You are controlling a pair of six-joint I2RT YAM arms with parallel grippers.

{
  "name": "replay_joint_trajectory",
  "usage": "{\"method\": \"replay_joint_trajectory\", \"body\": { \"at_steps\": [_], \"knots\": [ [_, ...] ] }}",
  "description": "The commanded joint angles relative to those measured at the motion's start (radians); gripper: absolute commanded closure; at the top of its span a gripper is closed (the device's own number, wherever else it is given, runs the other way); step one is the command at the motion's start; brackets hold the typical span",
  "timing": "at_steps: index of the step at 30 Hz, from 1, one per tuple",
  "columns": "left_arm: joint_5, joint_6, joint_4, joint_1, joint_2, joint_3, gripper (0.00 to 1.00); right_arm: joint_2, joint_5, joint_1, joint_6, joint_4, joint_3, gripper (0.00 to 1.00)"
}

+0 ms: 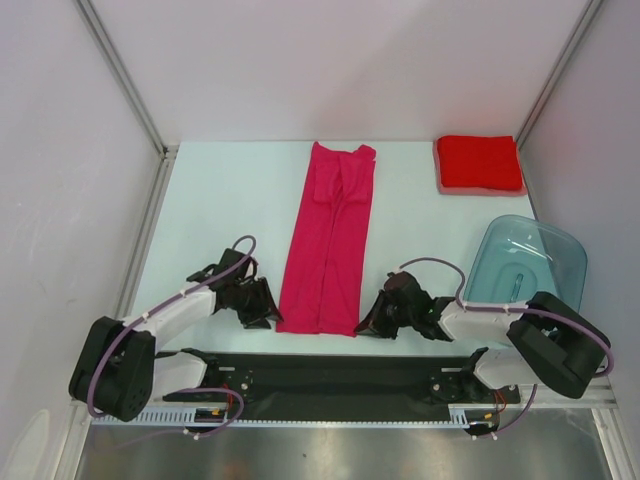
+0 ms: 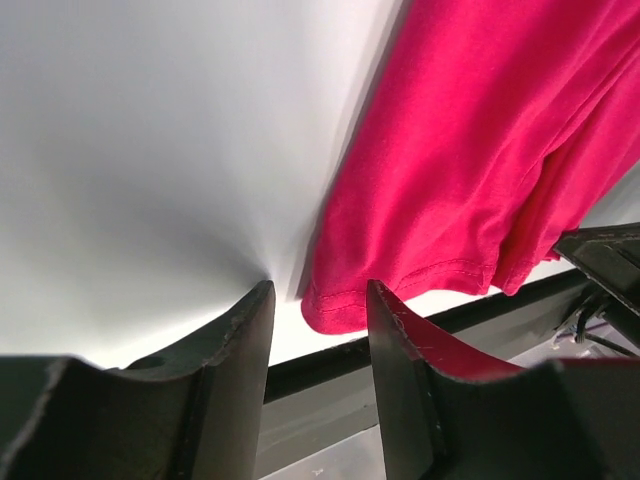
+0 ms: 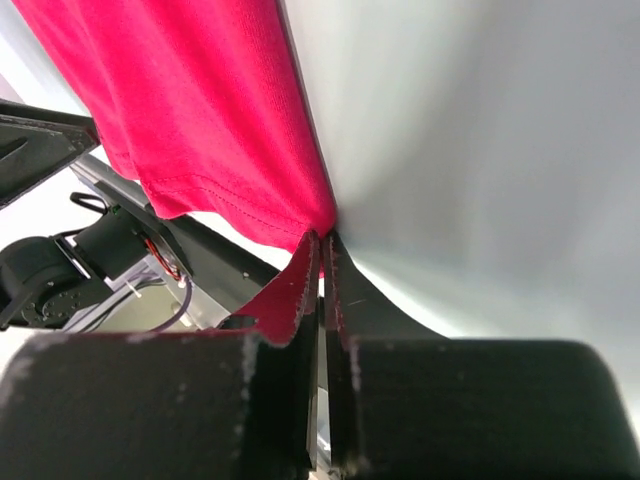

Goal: Fold and stack the t-shirts
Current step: Fold the tshirt

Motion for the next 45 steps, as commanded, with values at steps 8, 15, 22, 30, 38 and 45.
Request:
{"method": "replay_joint_trajectory", "body": {
  "at_steps": [8,15,22,30,38,45],
  "knots": [
    [0.088,-0.032,0.105,0.004,-0.044,-0.071,0.52,-0.180,0.076,-0.006,-0.074,-0.198,-0.082,1.00],
    [0.110,-0.055,0.151,-0.020,-0.036,-0.106,0.56,-0.266,0.071,-0.011,-0.057,-0.201,-0.142,1.00],
    [0.117,-0.091,0.174,-0.094,0.036,-0.100,0.56,-0.265,0.057,-0.023,-0.071,-0.186,-0.145,1.00],
    [0.107,-0.177,0.226,-0.116,-0.021,-0.178,0.73,-0.288,0.043,-0.037,-0.097,-0.206,-0.146,1.00],
    [0.119,-0.174,0.229,-0.192,0.018,-0.154,1.00,-0.355,0.040,-0.034,-0.120,-0.252,-0.165,1.00],
    [0.104,-0.265,0.166,-0.267,-0.140,-0.198,1.00,-0.491,0.063,0.009,-0.137,-0.384,-0.148,1.00]
  ]
}}
